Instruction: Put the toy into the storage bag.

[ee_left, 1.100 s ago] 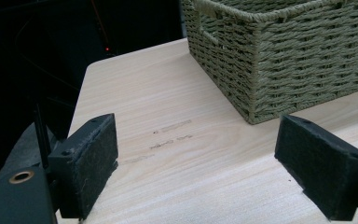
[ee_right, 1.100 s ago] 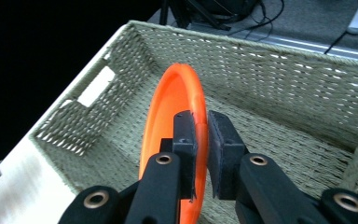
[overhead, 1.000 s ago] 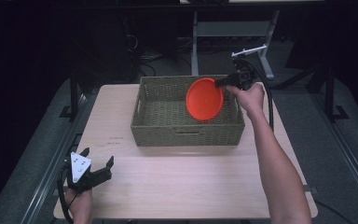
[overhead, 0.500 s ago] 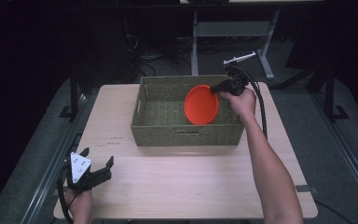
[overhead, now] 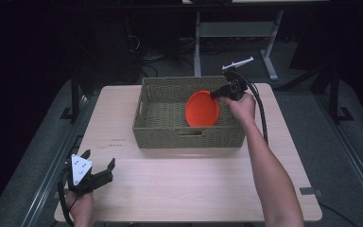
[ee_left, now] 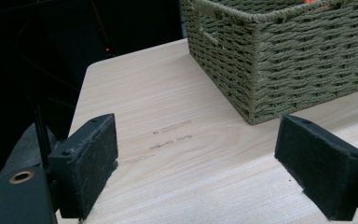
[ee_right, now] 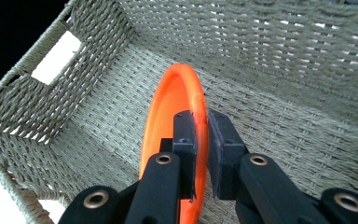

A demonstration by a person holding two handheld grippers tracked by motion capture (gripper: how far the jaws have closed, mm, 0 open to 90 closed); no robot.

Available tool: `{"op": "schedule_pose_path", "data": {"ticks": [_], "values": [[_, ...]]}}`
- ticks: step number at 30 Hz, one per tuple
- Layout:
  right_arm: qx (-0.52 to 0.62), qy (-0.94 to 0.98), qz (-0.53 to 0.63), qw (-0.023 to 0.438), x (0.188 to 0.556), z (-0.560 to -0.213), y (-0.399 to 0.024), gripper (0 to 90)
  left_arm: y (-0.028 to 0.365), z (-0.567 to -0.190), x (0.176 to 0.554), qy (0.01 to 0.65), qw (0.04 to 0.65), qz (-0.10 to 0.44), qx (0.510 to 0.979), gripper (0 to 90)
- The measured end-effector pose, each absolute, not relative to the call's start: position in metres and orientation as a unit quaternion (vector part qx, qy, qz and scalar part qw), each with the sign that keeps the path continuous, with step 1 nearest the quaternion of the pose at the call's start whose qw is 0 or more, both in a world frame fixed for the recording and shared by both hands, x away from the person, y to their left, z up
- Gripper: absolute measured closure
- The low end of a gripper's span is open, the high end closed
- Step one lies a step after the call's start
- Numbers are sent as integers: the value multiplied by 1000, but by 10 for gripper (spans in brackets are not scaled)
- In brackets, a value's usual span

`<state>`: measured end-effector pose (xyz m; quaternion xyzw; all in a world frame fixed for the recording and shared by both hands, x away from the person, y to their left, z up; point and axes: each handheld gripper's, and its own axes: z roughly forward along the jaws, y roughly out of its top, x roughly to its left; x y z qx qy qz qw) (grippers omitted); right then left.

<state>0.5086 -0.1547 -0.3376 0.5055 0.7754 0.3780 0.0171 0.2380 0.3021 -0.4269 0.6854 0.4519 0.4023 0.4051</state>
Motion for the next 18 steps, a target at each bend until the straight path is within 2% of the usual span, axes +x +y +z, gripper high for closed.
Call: {"op": "schedule_pose_path", "data": {"ticks": [18], "values": [[496, 797, 344, 7, 509, -354, -142, 819, 302, -427, 238, 452, 407, 401, 685, 127]]}}
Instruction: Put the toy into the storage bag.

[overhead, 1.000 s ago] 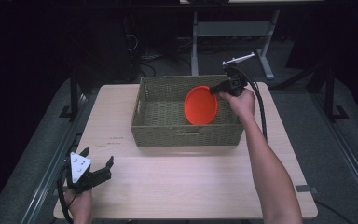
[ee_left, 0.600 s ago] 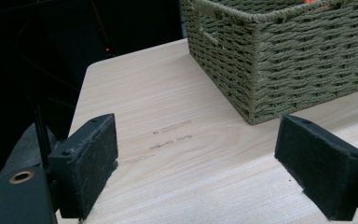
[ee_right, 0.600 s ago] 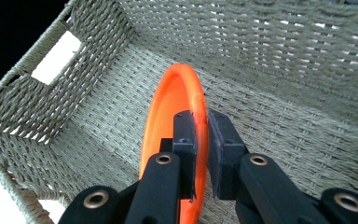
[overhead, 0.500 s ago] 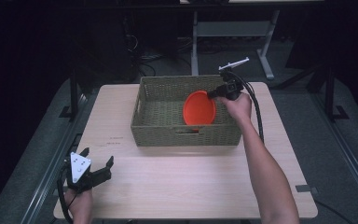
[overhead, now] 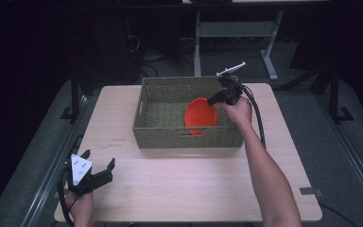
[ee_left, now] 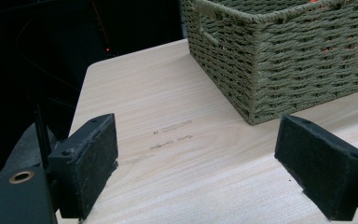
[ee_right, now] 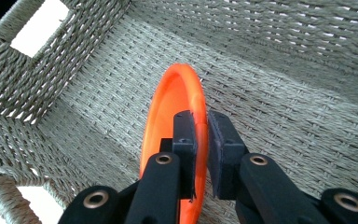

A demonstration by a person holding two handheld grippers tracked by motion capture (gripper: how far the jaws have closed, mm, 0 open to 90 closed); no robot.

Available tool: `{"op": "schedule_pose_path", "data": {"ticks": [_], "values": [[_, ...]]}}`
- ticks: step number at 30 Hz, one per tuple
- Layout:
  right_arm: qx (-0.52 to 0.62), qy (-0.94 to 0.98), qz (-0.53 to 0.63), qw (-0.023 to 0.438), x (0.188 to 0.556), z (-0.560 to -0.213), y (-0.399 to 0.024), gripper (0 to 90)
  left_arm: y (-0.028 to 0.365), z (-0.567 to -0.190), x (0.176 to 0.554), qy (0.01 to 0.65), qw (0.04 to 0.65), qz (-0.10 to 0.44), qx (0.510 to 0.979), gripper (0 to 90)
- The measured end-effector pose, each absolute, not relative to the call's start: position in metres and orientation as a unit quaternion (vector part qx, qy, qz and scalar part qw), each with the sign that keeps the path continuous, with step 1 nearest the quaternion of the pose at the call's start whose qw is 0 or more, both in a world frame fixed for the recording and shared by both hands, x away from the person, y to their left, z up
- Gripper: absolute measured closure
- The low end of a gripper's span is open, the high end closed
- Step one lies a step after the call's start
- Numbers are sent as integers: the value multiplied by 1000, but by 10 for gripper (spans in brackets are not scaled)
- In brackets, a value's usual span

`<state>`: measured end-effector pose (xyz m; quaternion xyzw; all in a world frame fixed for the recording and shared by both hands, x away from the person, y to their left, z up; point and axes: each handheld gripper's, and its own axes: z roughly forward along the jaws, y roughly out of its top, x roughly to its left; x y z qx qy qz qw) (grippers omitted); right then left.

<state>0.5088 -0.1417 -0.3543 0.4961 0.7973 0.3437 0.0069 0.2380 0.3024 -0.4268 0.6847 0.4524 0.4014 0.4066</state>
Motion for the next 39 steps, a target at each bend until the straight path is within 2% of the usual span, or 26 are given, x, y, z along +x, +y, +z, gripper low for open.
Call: {"op": "schedule_pose_path", "data": {"ticks": [12, 22, 29, 39], "values": [[506, 795, 335, -1, 507, -359, -150, 806, 300, -427, 239, 450, 407, 399, 687, 127], [514, 794, 324, -7, 506, -360, -153, 720, 298, -427, 241, 449, 409, 400, 686, 127], [515, 794, 323, 16, 503, -358, -150, 670, 299, -427, 240, 449, 409, 400, 686, 127], [510, 794, 332, 1, 500, -357, -158, 619, 298, -427, 240, 448, 409, 401, 686, 127]]}}
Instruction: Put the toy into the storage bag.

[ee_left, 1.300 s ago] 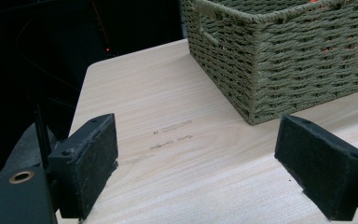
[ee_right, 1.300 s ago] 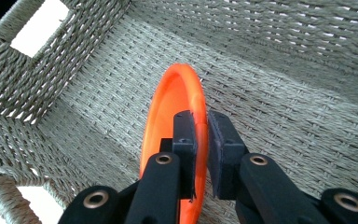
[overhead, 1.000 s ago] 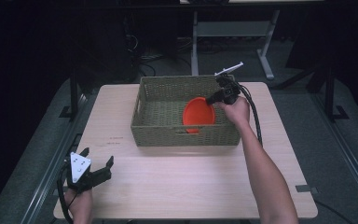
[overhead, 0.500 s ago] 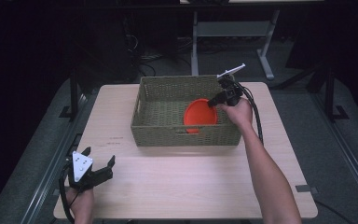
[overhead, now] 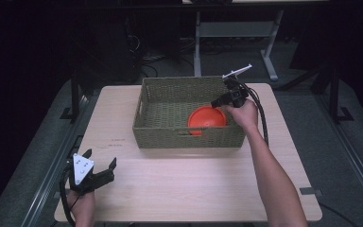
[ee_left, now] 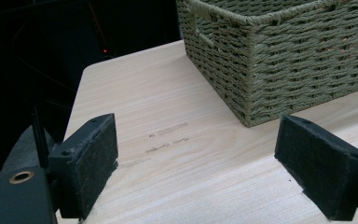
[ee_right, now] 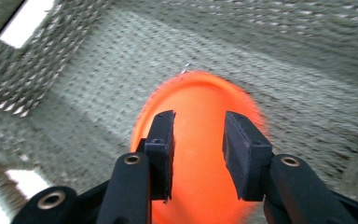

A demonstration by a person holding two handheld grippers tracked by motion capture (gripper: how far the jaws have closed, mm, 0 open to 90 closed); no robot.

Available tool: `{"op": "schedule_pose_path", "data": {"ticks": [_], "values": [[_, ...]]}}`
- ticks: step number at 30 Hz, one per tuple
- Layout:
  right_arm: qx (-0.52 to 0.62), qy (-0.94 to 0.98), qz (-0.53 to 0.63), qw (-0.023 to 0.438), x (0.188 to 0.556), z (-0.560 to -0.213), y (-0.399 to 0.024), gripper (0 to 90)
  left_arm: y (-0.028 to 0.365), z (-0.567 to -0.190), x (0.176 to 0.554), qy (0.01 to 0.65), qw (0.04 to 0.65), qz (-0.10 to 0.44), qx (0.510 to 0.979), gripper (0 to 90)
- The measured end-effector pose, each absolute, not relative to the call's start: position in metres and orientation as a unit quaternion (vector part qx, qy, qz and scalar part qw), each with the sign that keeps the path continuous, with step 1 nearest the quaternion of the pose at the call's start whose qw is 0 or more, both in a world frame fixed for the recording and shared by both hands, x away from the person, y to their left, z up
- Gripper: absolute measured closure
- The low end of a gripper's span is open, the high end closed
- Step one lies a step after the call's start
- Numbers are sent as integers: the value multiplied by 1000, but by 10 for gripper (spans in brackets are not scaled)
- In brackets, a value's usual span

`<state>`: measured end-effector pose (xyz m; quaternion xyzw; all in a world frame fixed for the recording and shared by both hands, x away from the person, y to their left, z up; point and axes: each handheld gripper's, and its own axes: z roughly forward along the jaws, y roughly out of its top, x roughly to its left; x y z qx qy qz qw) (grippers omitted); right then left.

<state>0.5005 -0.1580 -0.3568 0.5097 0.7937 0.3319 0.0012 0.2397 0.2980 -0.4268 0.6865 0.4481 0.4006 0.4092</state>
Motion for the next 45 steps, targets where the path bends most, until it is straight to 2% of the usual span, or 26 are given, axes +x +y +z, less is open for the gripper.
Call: {"op": "schedule_pose_path", "data": {"ticks": [10, 25, 45], "values": [[487, 796, 358, -37, 499, -359, -153, 558, 299, -426, 239, 448, 410, 400, 686, 127], [494, 779, 381, -66, 489, -359, -171, 431, 298, -426, 239, 448, 408, 400, 688, 127], [478, 770, 415, -75, 467, -342, -186, 287, 297, -426, 238, 447, 407, 402, 688, 127]]}}
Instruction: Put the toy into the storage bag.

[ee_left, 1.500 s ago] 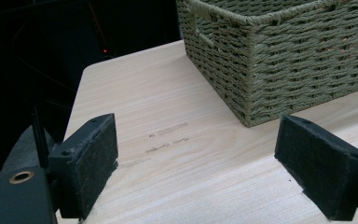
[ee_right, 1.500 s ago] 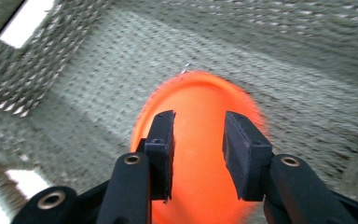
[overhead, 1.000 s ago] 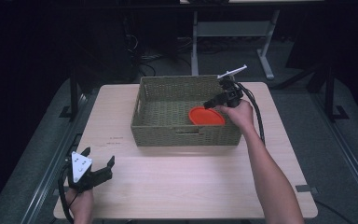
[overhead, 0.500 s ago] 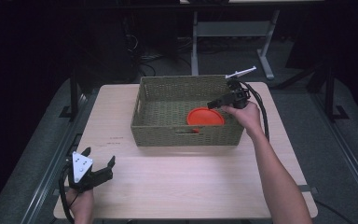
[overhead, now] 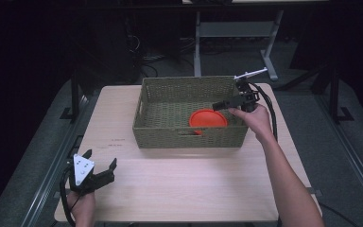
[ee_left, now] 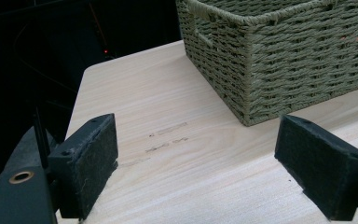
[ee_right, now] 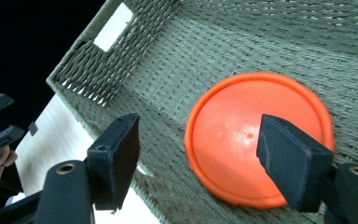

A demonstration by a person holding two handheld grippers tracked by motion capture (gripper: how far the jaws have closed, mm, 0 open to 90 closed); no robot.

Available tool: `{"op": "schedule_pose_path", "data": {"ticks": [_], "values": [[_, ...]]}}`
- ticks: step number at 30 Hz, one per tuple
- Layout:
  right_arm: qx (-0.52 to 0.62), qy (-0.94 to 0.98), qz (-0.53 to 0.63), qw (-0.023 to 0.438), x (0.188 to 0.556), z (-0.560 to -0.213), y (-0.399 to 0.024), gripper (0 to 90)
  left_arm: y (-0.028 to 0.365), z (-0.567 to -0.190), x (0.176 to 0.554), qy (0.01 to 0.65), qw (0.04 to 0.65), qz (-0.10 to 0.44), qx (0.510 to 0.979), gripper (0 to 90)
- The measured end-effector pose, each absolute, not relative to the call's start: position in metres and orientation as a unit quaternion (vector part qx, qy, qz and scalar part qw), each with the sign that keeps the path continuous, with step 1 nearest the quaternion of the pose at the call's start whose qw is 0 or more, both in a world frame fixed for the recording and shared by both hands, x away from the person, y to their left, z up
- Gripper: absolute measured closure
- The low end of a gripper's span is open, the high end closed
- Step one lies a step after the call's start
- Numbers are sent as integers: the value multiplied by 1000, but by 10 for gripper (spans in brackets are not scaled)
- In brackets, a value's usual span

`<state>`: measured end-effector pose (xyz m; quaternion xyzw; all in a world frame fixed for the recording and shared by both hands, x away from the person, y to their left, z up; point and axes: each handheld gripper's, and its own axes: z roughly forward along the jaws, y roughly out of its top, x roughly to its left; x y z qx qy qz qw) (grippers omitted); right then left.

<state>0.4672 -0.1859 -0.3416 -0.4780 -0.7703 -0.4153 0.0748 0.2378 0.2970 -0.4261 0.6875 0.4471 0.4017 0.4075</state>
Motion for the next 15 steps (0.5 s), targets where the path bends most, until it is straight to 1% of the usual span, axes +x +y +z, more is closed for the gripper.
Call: {"op": "schedule_pose_path", "data": {"ticks": [15], "values": [[-462, -770, -432, 84, 452, -336, -193, 260, 296, -426, 237, 445, 406, 403, 689, 127]]}}
